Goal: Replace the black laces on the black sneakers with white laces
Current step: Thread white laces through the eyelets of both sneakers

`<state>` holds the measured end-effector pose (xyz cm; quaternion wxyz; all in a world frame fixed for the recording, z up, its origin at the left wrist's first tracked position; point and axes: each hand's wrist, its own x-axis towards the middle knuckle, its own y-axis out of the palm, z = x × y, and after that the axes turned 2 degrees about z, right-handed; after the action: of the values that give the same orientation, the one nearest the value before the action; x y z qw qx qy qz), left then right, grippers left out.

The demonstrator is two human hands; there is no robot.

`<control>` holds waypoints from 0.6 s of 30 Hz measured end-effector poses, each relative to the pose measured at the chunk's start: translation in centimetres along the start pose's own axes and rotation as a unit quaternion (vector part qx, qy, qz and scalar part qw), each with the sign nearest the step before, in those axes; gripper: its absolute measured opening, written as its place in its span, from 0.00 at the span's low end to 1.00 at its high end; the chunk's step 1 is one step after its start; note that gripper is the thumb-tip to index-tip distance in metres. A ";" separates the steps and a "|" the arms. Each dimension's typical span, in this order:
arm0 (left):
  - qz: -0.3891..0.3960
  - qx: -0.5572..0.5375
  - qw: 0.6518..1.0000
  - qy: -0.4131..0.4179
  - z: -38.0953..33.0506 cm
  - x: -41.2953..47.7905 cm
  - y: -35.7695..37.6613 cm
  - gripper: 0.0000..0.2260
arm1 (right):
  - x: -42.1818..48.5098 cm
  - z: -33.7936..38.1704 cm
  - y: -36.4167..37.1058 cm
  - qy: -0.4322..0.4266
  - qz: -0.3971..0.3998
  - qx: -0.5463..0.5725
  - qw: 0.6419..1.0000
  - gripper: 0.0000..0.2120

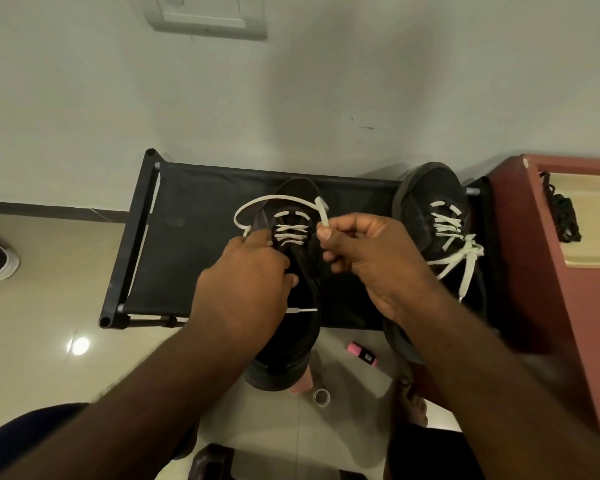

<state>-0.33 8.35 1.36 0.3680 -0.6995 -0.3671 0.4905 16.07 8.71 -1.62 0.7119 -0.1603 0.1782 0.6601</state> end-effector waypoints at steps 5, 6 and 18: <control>0.010 -0.027 0.999 -0.015 -0.6 -0.2 1.4 0.13 | 0.2 -0.3 0.2 -0.004 -0.008 0.004 1.000 0.01; 0.006 -0.036 0.999 -0.016 -0.5 -0.2 1.5 0.13 | 0.2 -0.4 0.2 -0.004 -0.006 0.018 1.000 0.01; -0.043 -0.080 0.996 0.010 0.5 0.8 2.6 0.13 | 0.1 -0.5 1.3 -0.023 -0.009 -0.027 0.999 0.04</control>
<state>-0.26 7.96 -1.36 0.3356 -0.7149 -0.4313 0.4363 14.78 8.62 -2.12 0.7172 -0.1662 0.1422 0.6617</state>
